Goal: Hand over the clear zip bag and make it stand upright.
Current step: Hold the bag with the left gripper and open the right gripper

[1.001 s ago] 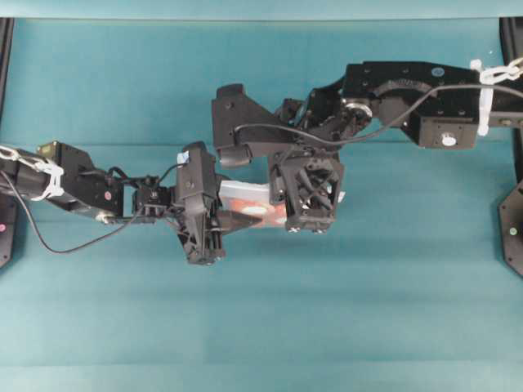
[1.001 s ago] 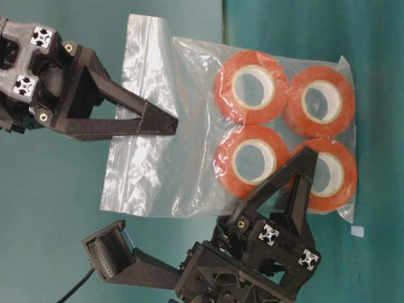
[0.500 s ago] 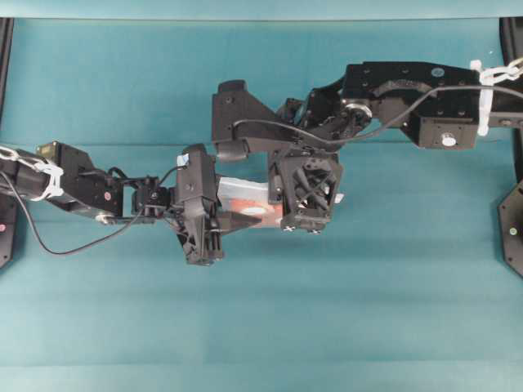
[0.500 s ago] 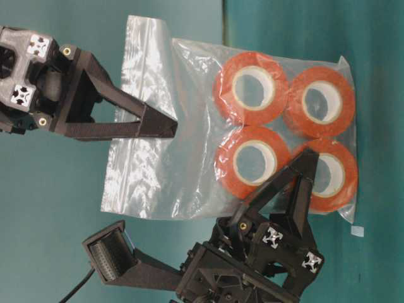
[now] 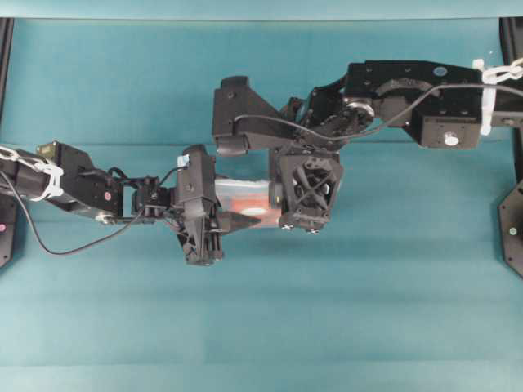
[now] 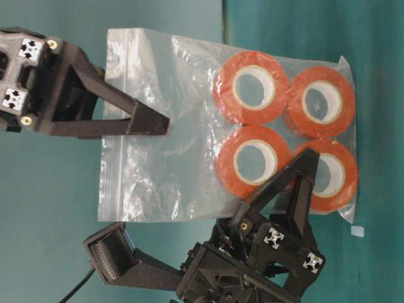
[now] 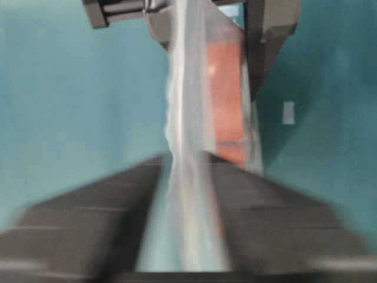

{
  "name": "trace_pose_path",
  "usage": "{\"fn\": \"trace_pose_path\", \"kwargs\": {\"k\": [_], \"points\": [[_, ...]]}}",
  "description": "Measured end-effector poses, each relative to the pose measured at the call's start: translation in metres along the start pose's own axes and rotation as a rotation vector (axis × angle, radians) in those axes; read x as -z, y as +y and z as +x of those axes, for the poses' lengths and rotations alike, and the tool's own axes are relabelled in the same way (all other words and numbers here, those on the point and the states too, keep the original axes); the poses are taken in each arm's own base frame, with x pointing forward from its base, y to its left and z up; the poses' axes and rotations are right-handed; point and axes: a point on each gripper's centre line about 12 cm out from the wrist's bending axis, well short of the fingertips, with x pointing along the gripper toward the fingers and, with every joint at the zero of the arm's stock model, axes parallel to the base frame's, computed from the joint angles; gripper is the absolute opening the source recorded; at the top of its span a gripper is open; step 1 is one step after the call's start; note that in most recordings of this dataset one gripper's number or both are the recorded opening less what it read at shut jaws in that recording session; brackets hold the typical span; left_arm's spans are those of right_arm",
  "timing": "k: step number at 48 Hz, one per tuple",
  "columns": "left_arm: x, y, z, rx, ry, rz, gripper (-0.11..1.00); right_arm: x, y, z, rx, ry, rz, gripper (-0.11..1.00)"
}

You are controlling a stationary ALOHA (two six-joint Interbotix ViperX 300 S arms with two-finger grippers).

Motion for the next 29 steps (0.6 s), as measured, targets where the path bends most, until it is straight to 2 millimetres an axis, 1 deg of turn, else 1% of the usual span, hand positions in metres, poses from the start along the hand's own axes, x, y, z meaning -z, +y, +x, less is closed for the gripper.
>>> {"fn": "trace_pose_path", "kwargs": {"k": [2,4,8,19,29], "points": [[0.001,0.0,0.0,0.0,0.003,0.0,0.26,0.0,0.001,-0.001,0.0,-0.004,-0.001,0.87],[0.0,0.0,0.0,0.0,0.0,0.002,0.26,0.0,0.001,-0.002,0.004,-0.005,0.0,0.9],[0.001,0.0,0.0,-0.001,0.003,-0.001,0.26,0.002,-0.001,-0.004,0.021,-0.006,-0.009,0.88],[0.001,0.0,0.0,0.0,0.003,0.0,0.26,0.005,-0.003,-0.018,0.053,-0.024,-0.007,0.88],[0.001,0.0,0.0,0.0,0.003,0.0,0.26,0.007,-0.008,-0.035,0.097,-0.055,-0.002,0.88]]}}
